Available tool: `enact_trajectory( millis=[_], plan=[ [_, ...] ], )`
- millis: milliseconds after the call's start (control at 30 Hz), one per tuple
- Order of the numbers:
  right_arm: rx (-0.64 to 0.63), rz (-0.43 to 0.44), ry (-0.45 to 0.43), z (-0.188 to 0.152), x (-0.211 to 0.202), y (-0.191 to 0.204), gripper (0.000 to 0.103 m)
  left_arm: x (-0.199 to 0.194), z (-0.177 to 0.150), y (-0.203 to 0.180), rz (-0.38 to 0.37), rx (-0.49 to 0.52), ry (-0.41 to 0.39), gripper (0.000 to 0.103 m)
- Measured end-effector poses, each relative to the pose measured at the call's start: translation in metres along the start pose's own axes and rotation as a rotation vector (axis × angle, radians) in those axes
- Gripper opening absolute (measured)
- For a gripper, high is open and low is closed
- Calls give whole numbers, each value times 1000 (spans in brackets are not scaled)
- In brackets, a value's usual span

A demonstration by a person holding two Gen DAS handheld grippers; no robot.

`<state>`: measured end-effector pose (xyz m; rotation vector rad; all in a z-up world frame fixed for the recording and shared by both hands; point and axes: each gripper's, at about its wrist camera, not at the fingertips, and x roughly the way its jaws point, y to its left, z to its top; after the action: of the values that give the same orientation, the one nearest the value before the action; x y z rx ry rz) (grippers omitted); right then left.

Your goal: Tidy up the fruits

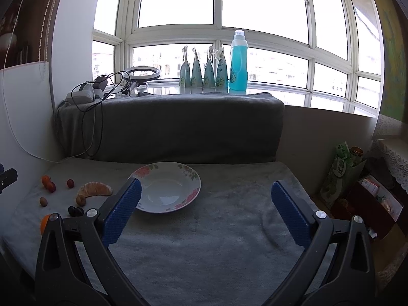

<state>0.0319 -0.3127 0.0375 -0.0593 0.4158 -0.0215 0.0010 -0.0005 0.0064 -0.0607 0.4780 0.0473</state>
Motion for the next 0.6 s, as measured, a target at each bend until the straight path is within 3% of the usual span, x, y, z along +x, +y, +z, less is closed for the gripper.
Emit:
enact_trajectory(
  millis=[600],
  plan=[
    [1,8,8,1,0,4,103,1,-1,1,1,0,1,88]
  ],
)
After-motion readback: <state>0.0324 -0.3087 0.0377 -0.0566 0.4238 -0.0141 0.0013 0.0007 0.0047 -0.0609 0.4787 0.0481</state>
